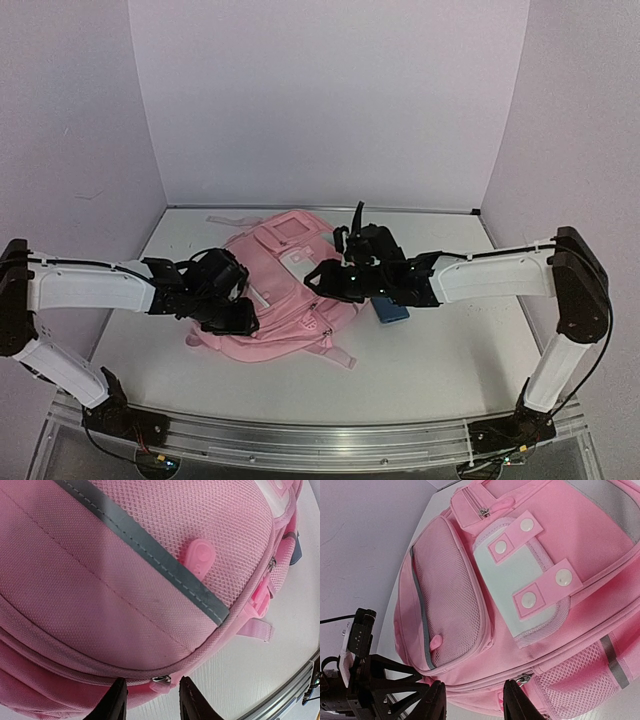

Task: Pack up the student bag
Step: Unzip the student bag at the center of the board.

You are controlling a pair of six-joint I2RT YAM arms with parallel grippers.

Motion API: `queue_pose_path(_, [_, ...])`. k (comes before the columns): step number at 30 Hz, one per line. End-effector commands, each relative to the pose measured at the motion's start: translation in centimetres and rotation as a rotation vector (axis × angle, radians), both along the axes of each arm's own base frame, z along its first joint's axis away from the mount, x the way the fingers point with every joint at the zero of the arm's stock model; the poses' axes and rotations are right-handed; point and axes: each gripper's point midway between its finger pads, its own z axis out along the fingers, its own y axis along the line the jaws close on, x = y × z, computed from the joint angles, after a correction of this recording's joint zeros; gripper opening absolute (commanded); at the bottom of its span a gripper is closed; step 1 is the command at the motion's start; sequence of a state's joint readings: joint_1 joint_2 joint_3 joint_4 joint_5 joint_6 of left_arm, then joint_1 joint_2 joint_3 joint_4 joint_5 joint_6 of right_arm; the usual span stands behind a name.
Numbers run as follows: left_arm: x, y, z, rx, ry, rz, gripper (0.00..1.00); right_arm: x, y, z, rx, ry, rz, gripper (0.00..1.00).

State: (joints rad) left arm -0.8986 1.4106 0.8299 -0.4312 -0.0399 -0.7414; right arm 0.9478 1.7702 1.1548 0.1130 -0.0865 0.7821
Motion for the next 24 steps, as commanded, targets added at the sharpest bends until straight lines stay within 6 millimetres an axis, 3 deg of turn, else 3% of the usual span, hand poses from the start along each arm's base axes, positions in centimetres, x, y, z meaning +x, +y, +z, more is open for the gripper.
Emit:
queue_pose_path(1, [1.3, -0.7, 0.3, 0.004, -0.054, 0.009, 0.34, -0.1, -0.2, 1.2, 0.026, -0.015, -0.007, 0.39])
queue_pose_path(10, [2.0, -0.2, -0.1, 0.049, -0.072, 0.031, 0.21, -0.7, 0.7, 1.4, 0.063, 0.01, 0.021, 0.38])
queue_pose_path(18, [2.1, -0.3, 0.0, 0.042, -0.08, 0.034, 0.01, -2.6, 4.4, 1.2, 0.232, 0.116, 0.069, 0.43])
queue_pose_path(24, [1.9, 0.2, 0.3, 0.038, -0.087, 0.044, 0.0, -4.0, 7.1, 0.1, 0.303, 0.182, 0.092, 0.43])
